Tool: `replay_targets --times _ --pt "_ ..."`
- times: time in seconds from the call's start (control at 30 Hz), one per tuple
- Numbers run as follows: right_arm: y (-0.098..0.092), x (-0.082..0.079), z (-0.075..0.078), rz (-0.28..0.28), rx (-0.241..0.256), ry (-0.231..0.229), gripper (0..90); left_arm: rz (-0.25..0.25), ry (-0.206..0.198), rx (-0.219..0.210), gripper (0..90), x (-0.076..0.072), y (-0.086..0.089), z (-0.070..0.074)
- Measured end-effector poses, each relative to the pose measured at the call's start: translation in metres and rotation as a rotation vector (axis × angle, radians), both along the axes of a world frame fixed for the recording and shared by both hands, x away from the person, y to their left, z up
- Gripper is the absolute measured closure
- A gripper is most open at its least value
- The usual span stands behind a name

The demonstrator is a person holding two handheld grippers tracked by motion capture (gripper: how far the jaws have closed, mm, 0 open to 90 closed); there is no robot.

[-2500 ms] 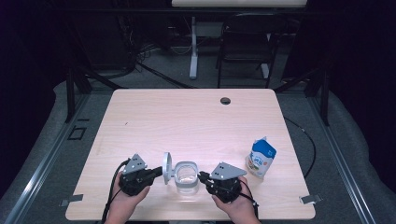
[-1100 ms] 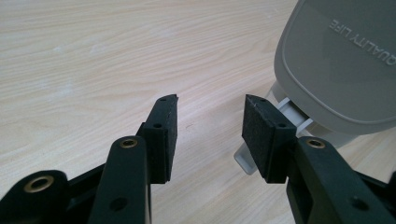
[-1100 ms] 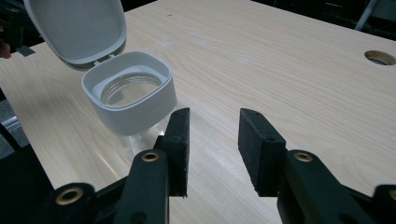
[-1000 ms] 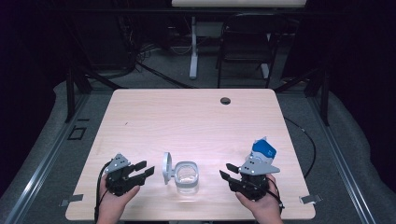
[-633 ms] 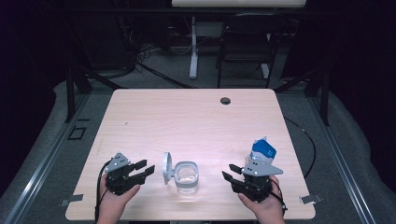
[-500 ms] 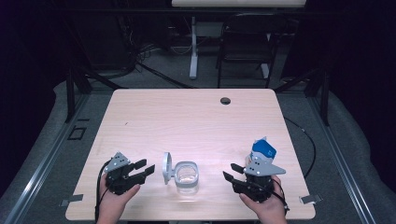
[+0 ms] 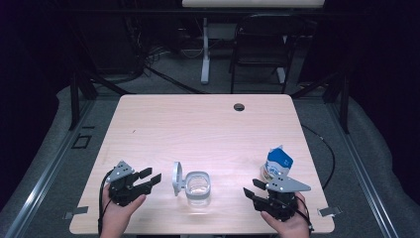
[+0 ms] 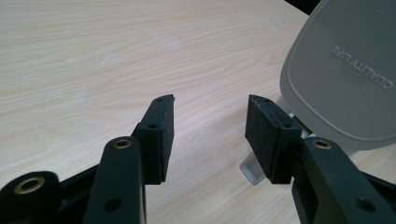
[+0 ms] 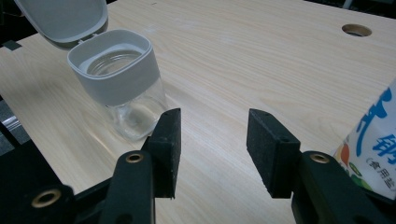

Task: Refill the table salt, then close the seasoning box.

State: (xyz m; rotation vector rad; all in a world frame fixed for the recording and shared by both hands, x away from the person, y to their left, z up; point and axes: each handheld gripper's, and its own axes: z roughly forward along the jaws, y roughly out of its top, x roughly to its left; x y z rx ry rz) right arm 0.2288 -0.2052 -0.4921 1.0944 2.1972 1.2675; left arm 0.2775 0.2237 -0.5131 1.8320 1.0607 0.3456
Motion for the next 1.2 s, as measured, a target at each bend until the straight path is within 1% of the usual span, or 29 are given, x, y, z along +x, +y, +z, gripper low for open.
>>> replay_targets --times 0.07,0.1,0.13,0.2,0.27,0.4,0.53,0.57,0.67,0.7,0.87,0.9,0.93,0.97,1.07,1.1,1.17,1.2 --pt "-0.002 -0.002 -0.001 -0.007 0.006 -0.005 55.2 0.0 0.003 0.0 52.4 0.0 0.0 0.0" --pt "-0.005 -0.004 -0.003 -0.013 0.001 -0.003 55.1 -0.001 0.004 0.011 52.5 0.001 0.0 -0.002" --pt "-0.005 -0.004 -0.003 -0.013 0.001 -0.003 55.1 -0.001 0.004 0.011 52.6 0.001 0.0 -0.002" --pt "-0.008 -0.006 -0.006 -0.016 -0.004 0.005 55.1 -0.003 0.012 0.025 52.7 0.001 0.0 -0.002" --pt "-0.013 -0.008 -0.009 -0.022 -0.011 0.018 55.0 0.0 0.01 0.022 52.7 0.001 -0.001 -0.002" --pt "-0.019 -0.01 -0.014 -0.029 -0.01 0.024 54.9 0.003 0.003 0.018 52.2 0.002 0.0 -0.001" --pt "-0.028 -0.013 -0.019 -0.038 0.002 0.032 54.9 0.017 0.003 0.017 51.8 0.001 0.004 -0.003" --pt "-0.03 -0.013 -0.019 -0.039 -0.011 0.039 54.9 0.018 0.008 0.021 51.6 0.0 0.005 -0.003" --pt "-0.032 -0.014 -0.021 -0.039 -0.012 0.038 54.9 0.027 0.005 0.015 51.5 0.001 0.008 -0.002" --pt "-0.035 -0.013 -0.022 -0.049 -0.014 0.042 54.9 0.035 -0.002 0.007 51.5 0.002 0.009 -0.002" --pt "-0.041 -0.011 -0.027 -0.058 -0.008 0.056 54.9 0.033 0.002 0.004 52.3 0.005 0.012 -0.001" --pt "-0.043 -0.011 -0.029 -0.062 -0.015 0.062 55.0 0.039 0.002 0.003 52.9 0.006 0.013 -0.001" --pt "-0.043 -0.011 -0.029 -0.062 -0.015 0.062 55.0 0.038 0.002 0.003 52.9 0.007 0.014 -0.001" --pt "-0.044 -0.013 -0.03 -0.063 -0.026 0.062 54.9 0.052 0.005 0.008 52.9 0.009 0.016 -0.001" --pt "-0.048 -0.015 -0.028 -0.073 -0.033 0.061 55.0 0.059 0.003 0.012 52.9 0.008 0.018 0.0" --pt "-0.052 -0.015 -0.027 -0.085 -0.016 0.061 56.2 0.069 0.001 0.015 52.9 0.007 0.02 -0.001" --pt "-0.054 -0.015 -0.026 -0.092 -0.014 0.066 56.6 0.071 -0.001 0.017 52.9 0.007 0.021 -0.001" --pt "-0.056 -0.015 -0.025 -0.104 -0.01 0.07 57.2 0.073 -0.001 0.009 52.9 0.006 0.022 0.0"
